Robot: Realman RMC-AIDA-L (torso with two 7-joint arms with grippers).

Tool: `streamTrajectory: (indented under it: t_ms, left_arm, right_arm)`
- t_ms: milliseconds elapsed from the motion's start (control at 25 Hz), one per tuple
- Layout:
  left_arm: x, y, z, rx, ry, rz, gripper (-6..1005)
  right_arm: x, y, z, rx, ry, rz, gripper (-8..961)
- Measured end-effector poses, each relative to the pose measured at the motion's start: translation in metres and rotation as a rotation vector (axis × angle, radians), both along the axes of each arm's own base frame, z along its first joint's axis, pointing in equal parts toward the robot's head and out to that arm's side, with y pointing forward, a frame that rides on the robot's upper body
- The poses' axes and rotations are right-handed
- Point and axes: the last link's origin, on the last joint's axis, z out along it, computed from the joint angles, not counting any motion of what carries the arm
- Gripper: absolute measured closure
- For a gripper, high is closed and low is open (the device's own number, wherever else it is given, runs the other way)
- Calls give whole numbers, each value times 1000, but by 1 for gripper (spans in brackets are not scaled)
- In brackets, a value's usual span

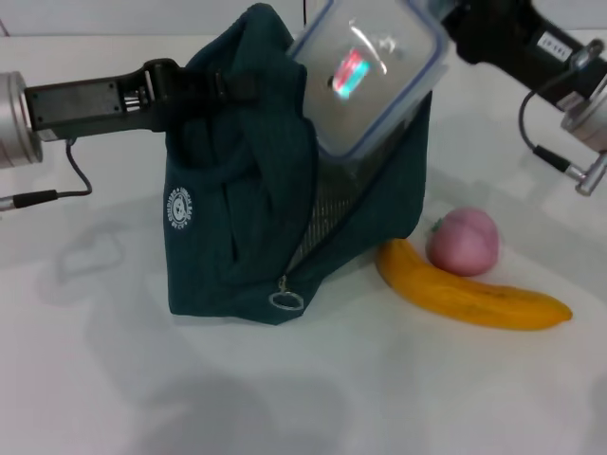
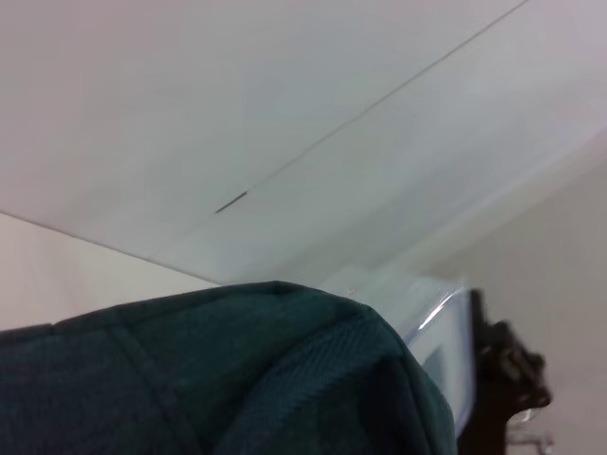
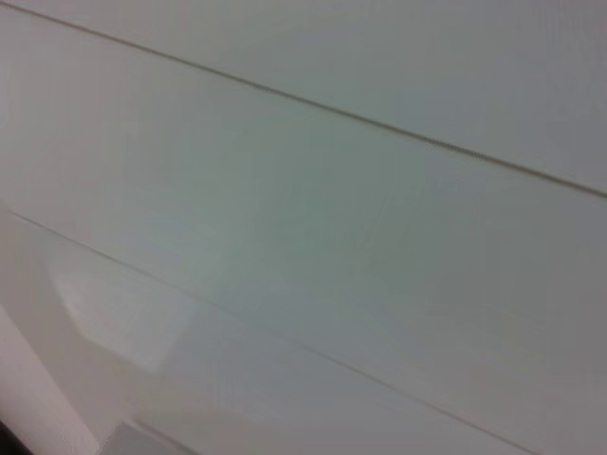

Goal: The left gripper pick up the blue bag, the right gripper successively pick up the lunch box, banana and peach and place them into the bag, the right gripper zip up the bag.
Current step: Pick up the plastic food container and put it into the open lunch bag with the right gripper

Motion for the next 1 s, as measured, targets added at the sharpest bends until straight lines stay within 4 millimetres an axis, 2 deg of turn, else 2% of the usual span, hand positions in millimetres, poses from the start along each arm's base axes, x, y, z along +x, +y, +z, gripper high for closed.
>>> streamTrajectory:
  t_ms: [320, 440, 640, 840, 1000]
  left_arm:
    - [-3, -4, -13, -36, -22, -3, 955]
    - [-3, -5, -16, -40, -24, -7, 955]
    - [-4, -6, -17, -41, -26, -6, 956]
    - [-6, -8, -16, -41, -26, 1, 956]
    - [-7, -8, -15, -37, -28, 3, 956]
  right_arm:
    - [-8, 5, -14, -21, -102, 16, 809]
    - [-16, 11, -29, -37, -202, 23, 807]
    - [-20, 13, -39, -48, -266, 25, 804]
    - [-30, 11, -43, -25, -297, 84, 801]
    - [-28, 8, -41, -6, -291, 96, 798]
